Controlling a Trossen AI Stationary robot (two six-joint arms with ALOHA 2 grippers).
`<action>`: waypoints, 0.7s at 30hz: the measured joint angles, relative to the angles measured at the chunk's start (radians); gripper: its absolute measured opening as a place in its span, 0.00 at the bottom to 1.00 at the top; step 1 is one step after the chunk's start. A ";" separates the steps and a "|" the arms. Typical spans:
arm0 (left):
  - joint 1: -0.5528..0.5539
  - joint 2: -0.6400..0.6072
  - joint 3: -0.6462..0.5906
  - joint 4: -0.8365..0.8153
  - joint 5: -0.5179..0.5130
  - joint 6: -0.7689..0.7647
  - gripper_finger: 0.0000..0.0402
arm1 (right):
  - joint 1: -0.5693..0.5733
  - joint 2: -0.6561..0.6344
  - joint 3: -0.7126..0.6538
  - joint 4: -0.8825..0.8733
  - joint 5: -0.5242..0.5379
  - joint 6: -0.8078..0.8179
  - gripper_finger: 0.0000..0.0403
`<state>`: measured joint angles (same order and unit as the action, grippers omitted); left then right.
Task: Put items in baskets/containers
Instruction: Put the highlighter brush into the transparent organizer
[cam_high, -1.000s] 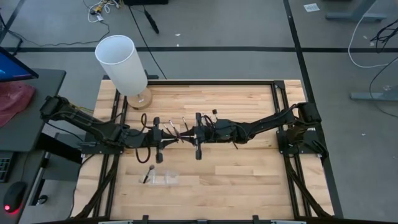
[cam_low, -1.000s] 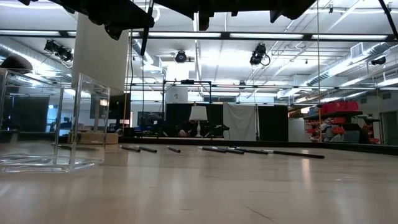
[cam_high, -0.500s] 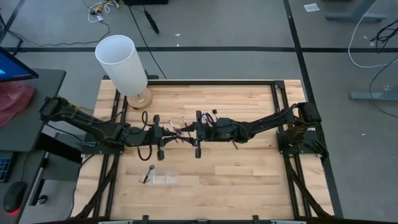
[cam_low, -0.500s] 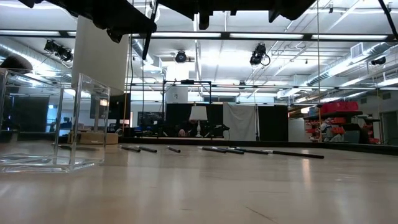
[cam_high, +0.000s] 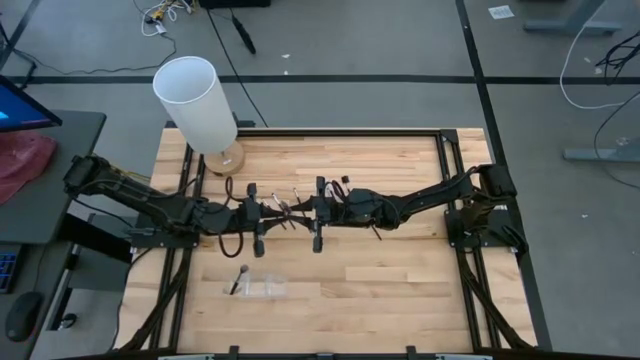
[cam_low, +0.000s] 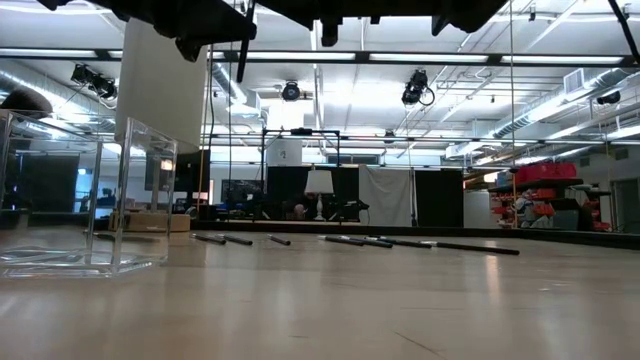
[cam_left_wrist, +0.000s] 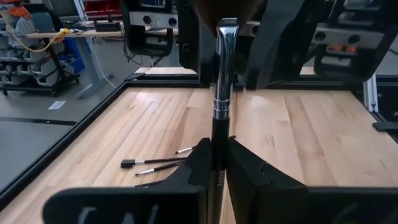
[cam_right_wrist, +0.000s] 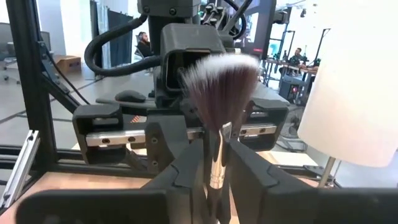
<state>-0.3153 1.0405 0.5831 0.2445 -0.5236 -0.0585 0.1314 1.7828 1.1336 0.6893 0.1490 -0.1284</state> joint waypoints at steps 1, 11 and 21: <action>0.000 0.000 0.000 0.004 0.000 0.000 0.08 | 0.000 0.000 0.000 0.002 -0.002 -0.005 0.18; 0.000 0.000 0.000 0.018 0.000 0.006 0.09 | 0.000 0.000 0.000 0.015 -0.009 -0.027 0.03; -0.007 -0.040 0.000 -0.070 0.039 -0.010 0.27 | 0.002 -0.010 0.000 0.014 -0.057 -0.039 0.02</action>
<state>-0.3220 1.0001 0.5827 0.1741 -0.4850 -0.0685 0.1329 1.7726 1.1336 0.7029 0.0920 -0.1670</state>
